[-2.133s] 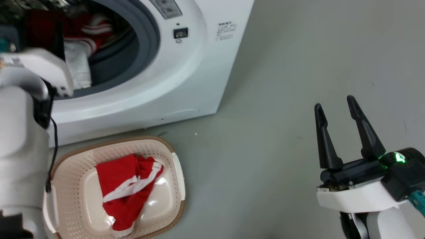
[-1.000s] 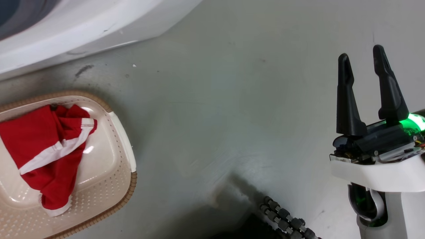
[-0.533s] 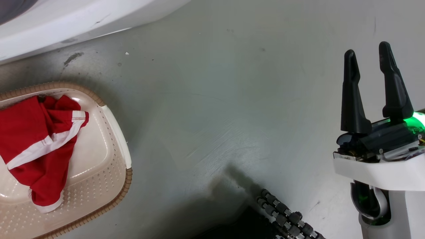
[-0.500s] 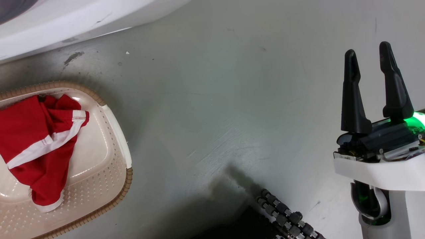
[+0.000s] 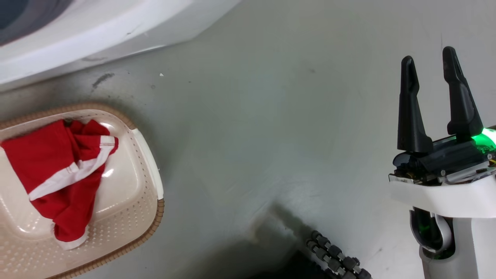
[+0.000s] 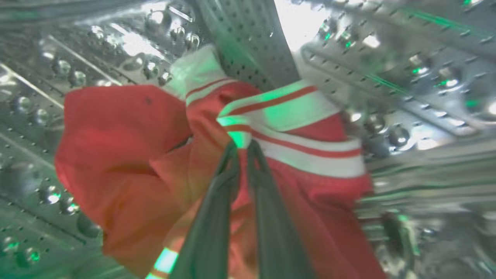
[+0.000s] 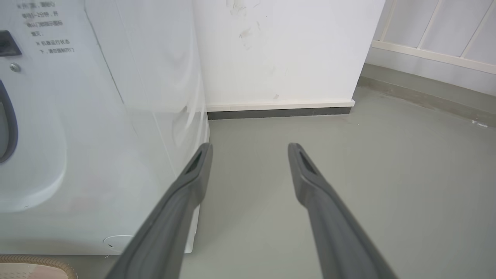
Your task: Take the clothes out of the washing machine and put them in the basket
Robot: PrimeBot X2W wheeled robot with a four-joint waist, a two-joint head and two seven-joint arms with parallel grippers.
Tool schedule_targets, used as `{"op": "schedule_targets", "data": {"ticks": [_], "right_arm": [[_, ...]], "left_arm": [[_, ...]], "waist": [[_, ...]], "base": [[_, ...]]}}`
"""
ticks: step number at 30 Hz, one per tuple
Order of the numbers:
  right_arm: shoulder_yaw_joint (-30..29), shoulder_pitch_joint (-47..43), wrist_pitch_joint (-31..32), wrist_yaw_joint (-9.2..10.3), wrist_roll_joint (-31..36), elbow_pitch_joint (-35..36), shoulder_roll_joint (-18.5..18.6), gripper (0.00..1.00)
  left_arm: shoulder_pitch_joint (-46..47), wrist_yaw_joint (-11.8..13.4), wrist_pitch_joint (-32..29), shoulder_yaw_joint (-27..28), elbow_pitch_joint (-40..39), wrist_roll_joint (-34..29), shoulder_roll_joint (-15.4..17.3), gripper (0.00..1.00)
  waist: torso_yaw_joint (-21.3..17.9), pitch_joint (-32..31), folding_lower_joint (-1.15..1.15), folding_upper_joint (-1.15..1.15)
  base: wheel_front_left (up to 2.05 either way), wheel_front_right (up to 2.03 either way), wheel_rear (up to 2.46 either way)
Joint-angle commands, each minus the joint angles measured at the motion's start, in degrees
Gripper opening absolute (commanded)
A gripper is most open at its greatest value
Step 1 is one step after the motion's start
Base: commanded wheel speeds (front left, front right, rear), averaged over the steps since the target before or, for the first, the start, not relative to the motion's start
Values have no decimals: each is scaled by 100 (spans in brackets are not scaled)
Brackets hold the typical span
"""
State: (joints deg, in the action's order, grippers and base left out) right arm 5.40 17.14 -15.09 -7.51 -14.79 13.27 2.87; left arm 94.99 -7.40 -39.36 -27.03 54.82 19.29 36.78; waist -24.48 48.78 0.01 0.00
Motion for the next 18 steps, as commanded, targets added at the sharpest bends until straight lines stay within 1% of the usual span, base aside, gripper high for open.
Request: {"op": "schedule_targets", "data": {"ticks": [1,5,11,18], "right_arm": [[-26,-4,-11,4,61,-24,1,100],[-54,-110,-11,4,181,-91,1,100],[-64,-290,-11,4,355,-160,2,100],[-43,-495,-11,4,558,-274,2,100]], "left_arm": [[-173,-3,260,2,64,103,-47,0],[-533,-3,891,-6,223,356,-150,0],[-1146,-3,2016,-81,368,625,-312,0],[-1794,-3,3025,-201,562,823,-458,0]], "waist": [[77,-208,-1,0],[192,-541,-1,0],[376,-1039,-1,0],[535,-1553,-1,0]], "base": [[0,0,0],[0,0,0],[0,0,0],[0,0,0]]}}
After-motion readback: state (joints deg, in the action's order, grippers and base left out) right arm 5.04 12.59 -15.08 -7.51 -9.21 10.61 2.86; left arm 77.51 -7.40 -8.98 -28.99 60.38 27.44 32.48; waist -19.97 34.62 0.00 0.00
